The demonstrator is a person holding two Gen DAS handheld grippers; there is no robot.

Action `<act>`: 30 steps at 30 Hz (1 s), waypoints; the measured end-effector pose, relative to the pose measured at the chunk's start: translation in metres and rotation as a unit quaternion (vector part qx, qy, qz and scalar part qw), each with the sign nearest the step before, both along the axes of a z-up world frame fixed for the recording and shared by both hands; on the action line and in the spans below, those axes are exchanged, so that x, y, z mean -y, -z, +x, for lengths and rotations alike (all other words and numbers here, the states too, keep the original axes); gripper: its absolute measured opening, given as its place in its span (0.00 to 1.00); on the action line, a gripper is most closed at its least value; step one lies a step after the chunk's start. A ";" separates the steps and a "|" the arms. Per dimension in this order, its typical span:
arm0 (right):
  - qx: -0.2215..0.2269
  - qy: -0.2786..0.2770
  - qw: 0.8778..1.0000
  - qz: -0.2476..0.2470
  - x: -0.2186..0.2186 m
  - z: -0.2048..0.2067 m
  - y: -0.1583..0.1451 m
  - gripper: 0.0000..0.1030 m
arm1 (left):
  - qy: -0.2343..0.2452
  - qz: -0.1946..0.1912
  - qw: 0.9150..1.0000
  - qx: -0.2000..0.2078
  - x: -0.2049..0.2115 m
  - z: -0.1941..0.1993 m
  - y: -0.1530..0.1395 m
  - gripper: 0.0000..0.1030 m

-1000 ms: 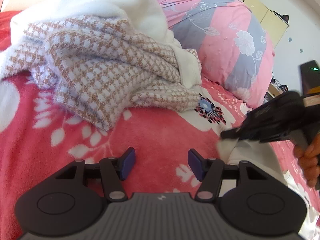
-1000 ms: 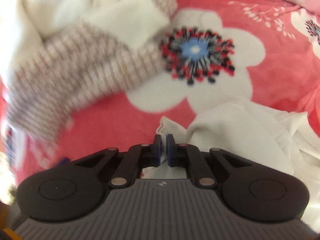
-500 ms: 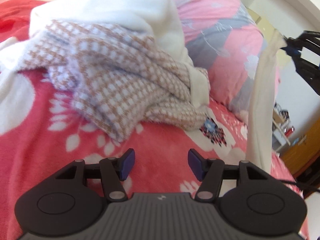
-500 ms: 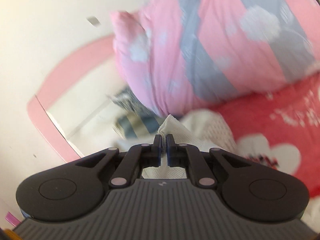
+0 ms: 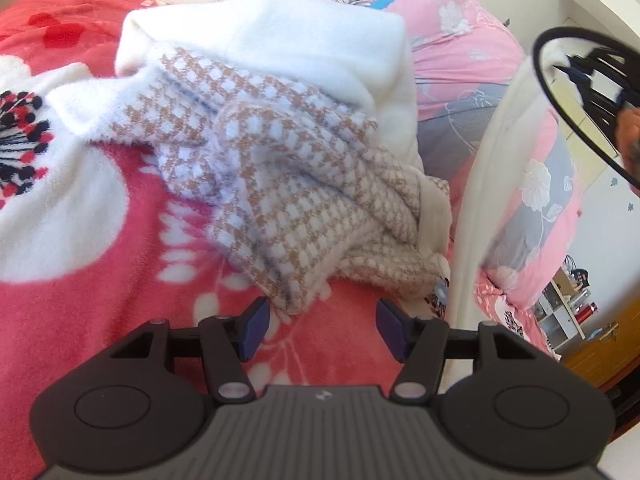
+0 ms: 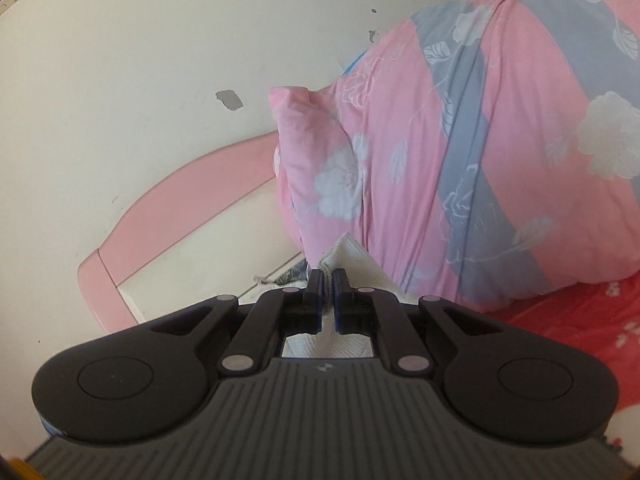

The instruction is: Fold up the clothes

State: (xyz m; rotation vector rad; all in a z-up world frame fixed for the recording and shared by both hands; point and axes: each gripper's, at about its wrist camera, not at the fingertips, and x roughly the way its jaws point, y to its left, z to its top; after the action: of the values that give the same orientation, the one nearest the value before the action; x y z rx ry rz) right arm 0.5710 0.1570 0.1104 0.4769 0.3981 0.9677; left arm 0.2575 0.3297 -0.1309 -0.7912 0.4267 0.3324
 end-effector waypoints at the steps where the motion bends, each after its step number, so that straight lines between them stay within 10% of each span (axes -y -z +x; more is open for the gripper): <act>1: 0.003 -0.005 1.000 -0.001 -0.008 0.006 0.000 0.04 | -0.002 0.002 1.000 -0.001 0.001 0.001 0.000 0.58; 16: 0.000 -0.091 0.996 -0.020 -0.108 0.010 0.032 0.06 | 0.005 0.046 0.999 -0.010 0.012 0.005 -0.001 0.59; 24: 0.039 -0.044 0.987 -0.150 0.013 -0.034 0.001 0.25 | 0.048 0.044 0.998 0.025 0.018 0.007 -0.007 0.61; 30: -0.045 0.018 0.953 -0.299 0.115 -0.072 0.063 0.38 | 0.076 0.035 0.996 0.026 0.028 0.012 -0.008 0.61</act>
State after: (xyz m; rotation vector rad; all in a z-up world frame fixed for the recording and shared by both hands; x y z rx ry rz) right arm 0.4993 0.0423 0.0475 -0.0249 0.7315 0.7426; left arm 0.2692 0.3013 -0.1227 -0.6925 0.4204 0.1842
